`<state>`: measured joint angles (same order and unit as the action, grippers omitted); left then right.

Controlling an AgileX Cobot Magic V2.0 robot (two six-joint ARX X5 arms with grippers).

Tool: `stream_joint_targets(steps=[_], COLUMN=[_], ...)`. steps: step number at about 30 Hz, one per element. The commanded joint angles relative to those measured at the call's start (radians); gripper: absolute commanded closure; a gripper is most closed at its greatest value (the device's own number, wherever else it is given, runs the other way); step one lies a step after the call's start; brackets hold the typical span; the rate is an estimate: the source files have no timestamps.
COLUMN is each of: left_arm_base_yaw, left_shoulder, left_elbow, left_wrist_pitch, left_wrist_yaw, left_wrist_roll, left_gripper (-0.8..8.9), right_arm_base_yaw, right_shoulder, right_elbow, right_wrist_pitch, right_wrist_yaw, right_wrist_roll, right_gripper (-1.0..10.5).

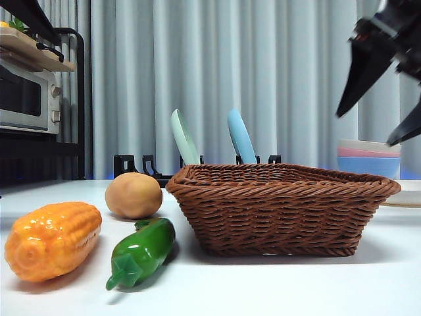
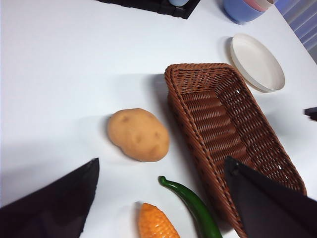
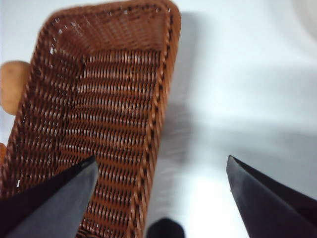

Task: Pick up the basket,pick up the corn from the table,pick up the potato from the table,pick up the cucumber from the table,put all items into the basket

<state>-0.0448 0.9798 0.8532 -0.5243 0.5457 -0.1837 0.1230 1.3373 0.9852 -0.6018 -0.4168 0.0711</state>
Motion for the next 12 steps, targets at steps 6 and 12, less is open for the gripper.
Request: stream_joint_targets(steps=[6, 12], left_arm_base_yaw=[-0.034, -0.050], left_shoulder=[0.001, 0.001], left_elbow=[0.001, 0.001], left_wrist_pitch=[-0.001, -0.019], left_wrist_yaw=[0.005, 0.005], left_wrist_roll=[0.000, -0.003], left_gripper=[3.97, 3.97], right_arm_base_yaw=[0.087, 0.115], right_shoulder=[0.220, 0.328], right_elbow=[0.050, 0.051], right_wrist_pitch=[0.060, 0.097], right_wrist_yaw=[0.002, 0.007], right_wrist_roll=[0.008, 0.052], right_gripper=[5.8, 8.5])
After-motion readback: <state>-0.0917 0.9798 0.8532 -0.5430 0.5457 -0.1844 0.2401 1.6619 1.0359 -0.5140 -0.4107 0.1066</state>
